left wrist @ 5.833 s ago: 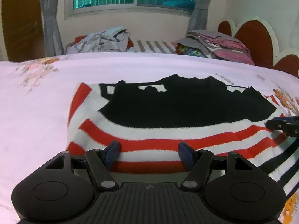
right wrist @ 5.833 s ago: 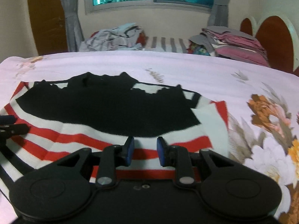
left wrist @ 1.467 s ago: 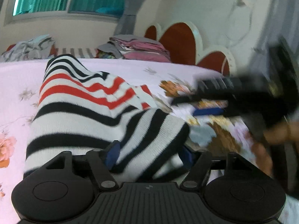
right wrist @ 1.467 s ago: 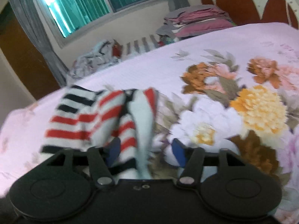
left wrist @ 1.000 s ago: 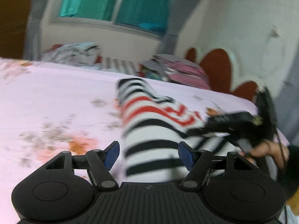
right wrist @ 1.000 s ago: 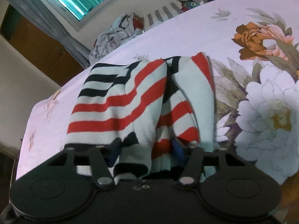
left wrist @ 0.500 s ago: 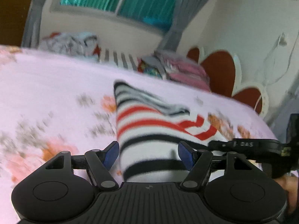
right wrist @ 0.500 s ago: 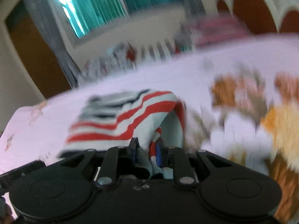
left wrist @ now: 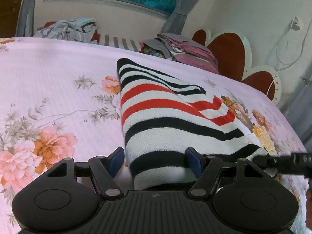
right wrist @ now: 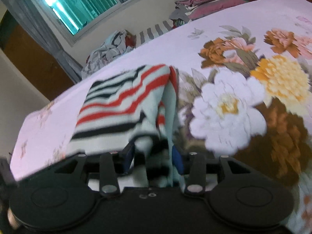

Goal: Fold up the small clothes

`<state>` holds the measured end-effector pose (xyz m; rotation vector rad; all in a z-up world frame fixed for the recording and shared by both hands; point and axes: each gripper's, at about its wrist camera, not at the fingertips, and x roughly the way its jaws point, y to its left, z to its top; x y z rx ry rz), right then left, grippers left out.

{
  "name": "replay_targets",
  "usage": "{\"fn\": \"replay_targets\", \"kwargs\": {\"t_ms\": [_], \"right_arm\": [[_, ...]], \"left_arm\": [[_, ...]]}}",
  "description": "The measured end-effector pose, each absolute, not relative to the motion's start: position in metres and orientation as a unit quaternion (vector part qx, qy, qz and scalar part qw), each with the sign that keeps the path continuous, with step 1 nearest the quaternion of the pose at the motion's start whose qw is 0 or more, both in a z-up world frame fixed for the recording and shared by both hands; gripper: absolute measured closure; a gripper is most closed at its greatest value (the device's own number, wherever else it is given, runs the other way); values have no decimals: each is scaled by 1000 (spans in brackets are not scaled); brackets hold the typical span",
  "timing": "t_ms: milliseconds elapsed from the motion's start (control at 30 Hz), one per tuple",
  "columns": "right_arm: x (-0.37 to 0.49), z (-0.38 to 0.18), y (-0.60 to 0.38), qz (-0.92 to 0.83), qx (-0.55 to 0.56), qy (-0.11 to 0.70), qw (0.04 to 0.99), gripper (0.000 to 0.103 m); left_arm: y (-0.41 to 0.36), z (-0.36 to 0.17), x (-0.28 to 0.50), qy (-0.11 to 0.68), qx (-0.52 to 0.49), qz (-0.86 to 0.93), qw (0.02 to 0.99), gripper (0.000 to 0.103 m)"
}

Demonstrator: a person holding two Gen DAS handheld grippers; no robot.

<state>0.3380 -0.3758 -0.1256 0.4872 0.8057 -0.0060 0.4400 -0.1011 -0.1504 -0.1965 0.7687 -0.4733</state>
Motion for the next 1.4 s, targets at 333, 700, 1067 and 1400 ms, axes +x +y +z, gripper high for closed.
{"fn": "replay_targets", "kwargs": {"t_ms": [333, 700, 1067, 1400], "right_arm": [[320, -135, -373, -13, 266, 400, 877, 88], [325, -141, -382, -2, 278, 425, 861, 81], [371, -98, -398, 17, 212, 398, 892, 56], [454, -108, -418, -4, 222, 391, 893, 52]], "left_arm": [[-100, -150, 444, 379, -85, -233, 892, 33], [-99, -145, 448, 393, -79, -234, 886, 32], [-102, -110, 464, 380, -98, -205, 896, 32], [-134, -93, 502, 361, -50, -182, 913, 32]]}}
